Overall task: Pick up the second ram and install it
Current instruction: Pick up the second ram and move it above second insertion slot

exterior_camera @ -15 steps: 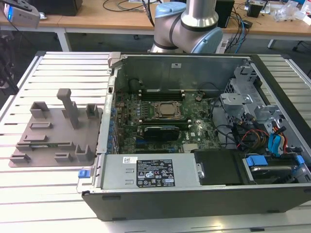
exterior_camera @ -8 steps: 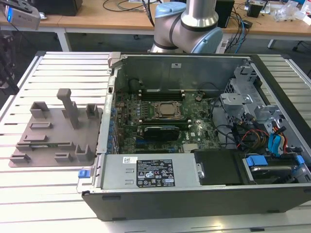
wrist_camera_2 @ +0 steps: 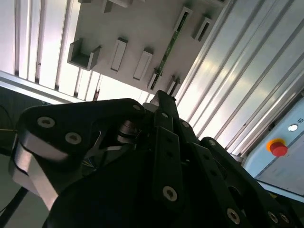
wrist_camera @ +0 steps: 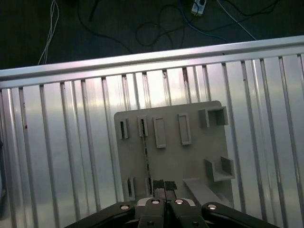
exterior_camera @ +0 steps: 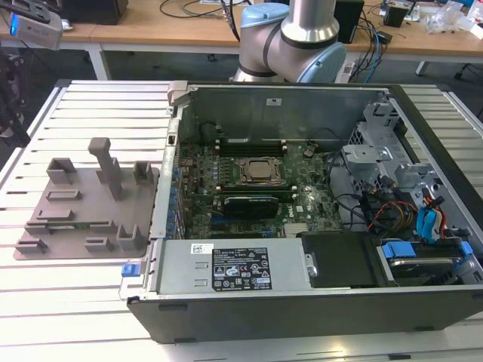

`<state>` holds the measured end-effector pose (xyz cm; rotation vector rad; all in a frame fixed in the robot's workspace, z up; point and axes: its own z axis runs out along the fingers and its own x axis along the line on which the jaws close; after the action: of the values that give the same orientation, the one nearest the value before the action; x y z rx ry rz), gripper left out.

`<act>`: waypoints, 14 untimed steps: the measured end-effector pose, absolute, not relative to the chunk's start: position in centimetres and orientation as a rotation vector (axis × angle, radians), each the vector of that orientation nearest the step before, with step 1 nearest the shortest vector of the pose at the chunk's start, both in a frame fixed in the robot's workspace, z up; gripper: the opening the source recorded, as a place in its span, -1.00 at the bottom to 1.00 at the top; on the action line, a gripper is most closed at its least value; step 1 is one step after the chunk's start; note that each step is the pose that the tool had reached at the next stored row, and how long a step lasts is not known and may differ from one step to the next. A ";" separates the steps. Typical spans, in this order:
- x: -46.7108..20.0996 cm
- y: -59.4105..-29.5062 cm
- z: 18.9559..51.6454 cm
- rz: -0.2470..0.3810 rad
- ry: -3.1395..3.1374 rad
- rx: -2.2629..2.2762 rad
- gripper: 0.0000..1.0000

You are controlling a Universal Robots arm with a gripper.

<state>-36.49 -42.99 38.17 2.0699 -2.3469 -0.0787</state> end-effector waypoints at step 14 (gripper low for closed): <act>-35.9 -43.0 35.8 -0.078 -2.344 2.065 -0.40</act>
<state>-35.95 -43.00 35.82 2.0645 -2.3437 -0.0779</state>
